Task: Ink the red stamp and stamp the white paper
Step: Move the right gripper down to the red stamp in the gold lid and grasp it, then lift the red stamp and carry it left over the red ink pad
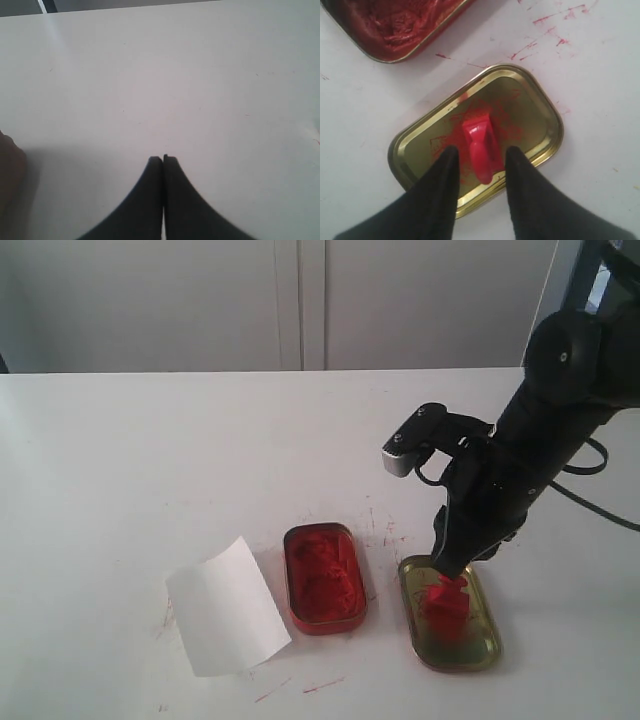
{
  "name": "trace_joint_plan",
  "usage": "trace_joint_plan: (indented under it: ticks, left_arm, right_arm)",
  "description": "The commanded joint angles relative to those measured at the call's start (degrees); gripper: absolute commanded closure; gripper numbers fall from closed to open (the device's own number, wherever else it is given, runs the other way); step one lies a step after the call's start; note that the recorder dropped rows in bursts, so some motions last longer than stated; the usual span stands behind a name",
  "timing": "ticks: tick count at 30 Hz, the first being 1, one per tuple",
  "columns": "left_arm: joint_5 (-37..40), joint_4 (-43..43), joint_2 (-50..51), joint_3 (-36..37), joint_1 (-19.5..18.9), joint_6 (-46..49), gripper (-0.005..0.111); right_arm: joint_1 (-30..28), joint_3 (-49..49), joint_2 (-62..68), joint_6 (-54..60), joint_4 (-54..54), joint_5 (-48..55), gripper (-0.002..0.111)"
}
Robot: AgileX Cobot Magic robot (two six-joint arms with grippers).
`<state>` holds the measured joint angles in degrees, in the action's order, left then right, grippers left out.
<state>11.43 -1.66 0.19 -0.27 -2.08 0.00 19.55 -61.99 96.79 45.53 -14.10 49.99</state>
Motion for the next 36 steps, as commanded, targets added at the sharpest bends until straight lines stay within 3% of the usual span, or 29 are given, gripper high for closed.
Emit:
trace_joint_plan:
  ticks: [1, 33, 36]
  left_arm:
    - [0.1, -0.1, -0.2, 0.3, -0.1, 0.0, 0.107]
    - [0.1, -0.1, -0.2, 0.3, -0.1, 0.0, 0.107]
    - [0.1, -0.1, -0.2, 0.3, -0.1, 0.0, 0.107]
  right_arm:
    - [0.1, -0.2, 1.5, 0.7, 0.6, -0.6, 0.076]
    - [0.1, 0.1, 8.0, 0.7, 0.7, -1.3, 0.077]
    - [0.1, 0.1, 8.0, 0.7, 0.9, -1.2, 0.081]
